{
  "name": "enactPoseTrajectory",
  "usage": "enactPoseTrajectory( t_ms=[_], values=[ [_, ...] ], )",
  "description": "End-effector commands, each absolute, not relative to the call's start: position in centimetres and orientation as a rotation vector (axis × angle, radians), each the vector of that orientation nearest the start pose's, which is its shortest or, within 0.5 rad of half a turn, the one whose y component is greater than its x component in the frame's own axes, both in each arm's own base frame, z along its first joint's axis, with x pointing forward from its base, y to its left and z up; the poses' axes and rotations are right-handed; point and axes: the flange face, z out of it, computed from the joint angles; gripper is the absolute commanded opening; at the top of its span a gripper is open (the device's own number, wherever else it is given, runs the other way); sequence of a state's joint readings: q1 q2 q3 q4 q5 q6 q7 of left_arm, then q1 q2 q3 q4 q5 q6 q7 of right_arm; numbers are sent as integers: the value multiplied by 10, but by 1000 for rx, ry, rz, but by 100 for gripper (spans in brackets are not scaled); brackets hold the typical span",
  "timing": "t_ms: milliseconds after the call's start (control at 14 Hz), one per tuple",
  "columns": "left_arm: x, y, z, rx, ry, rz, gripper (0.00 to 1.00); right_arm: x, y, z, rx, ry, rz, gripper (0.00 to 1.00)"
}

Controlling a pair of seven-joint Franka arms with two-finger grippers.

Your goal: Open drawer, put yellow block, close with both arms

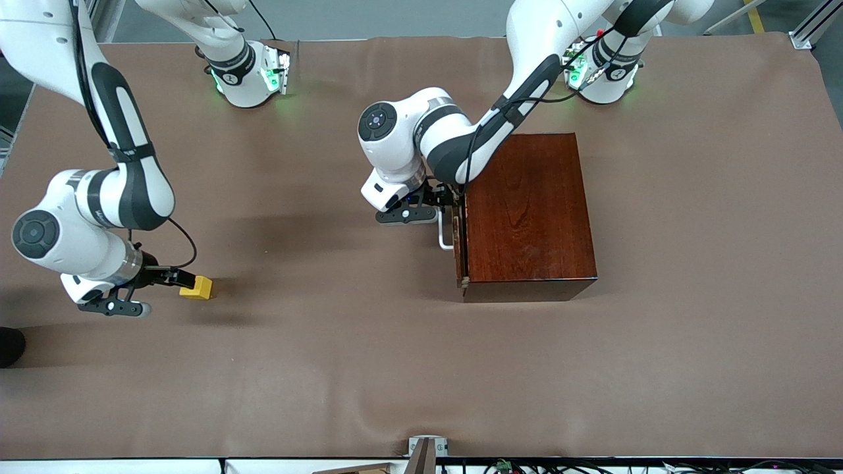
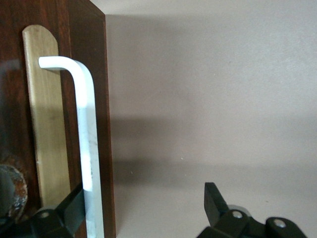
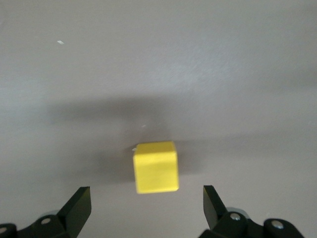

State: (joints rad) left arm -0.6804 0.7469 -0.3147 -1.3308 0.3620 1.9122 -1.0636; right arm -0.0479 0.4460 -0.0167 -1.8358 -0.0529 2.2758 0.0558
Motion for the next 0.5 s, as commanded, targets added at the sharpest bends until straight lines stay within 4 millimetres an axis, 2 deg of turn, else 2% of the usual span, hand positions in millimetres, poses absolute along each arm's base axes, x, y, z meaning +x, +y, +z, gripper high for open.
enactPoseTrajectory(
  t_ms=[0, 427],
  values=[
    [454, -603, 304, -3155, 64, -212, 100, 648, -58, 275, -3222, 106, -8, 100],
    [457, -610, 313, -3223, 78, -274, 100, 642, -49, 236, -3205, 119, 91, 100]
  ],
)
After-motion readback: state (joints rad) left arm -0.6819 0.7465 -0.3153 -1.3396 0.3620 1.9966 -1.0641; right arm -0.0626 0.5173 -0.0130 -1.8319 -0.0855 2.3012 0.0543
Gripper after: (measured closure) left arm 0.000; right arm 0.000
